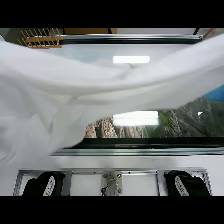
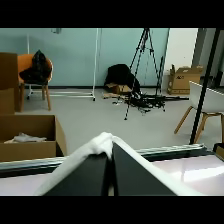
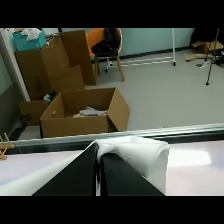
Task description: Fold the clothes and pants, and hang the long-sleeved shirts on hangers.
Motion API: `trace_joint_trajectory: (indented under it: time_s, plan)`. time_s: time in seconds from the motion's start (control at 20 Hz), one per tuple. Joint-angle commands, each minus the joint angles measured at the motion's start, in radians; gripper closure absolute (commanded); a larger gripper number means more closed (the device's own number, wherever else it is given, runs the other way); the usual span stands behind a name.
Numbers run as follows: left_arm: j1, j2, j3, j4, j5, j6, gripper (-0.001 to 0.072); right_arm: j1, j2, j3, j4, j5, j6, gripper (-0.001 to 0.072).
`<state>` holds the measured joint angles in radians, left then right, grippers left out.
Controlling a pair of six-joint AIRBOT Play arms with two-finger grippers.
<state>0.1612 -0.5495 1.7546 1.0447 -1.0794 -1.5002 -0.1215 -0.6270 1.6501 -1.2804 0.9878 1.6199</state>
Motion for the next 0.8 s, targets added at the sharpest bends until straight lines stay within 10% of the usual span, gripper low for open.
trace_joint_trajectory:
  time_s: [0.0,0.4,0.75]
  plan:
    - [-0.001,-0.058,0.035,0.002,-0.051,-0.052,0.0701,0.0,0.006,0.008,0.0,0.085,0.038,0.0706]
    - [-0.002,-0.483,-0.314,0.002,-0.182,-0.056,0.07,0.005,-0.497,0.003,0.0,0.435,0.02,0.0706]
    - [-0.016,-0.986,-0.351,-0.008,0.049,-0.017,0.0701,0.025,-1.025,0.007,0.009,0.212,-0.024,0.0706]
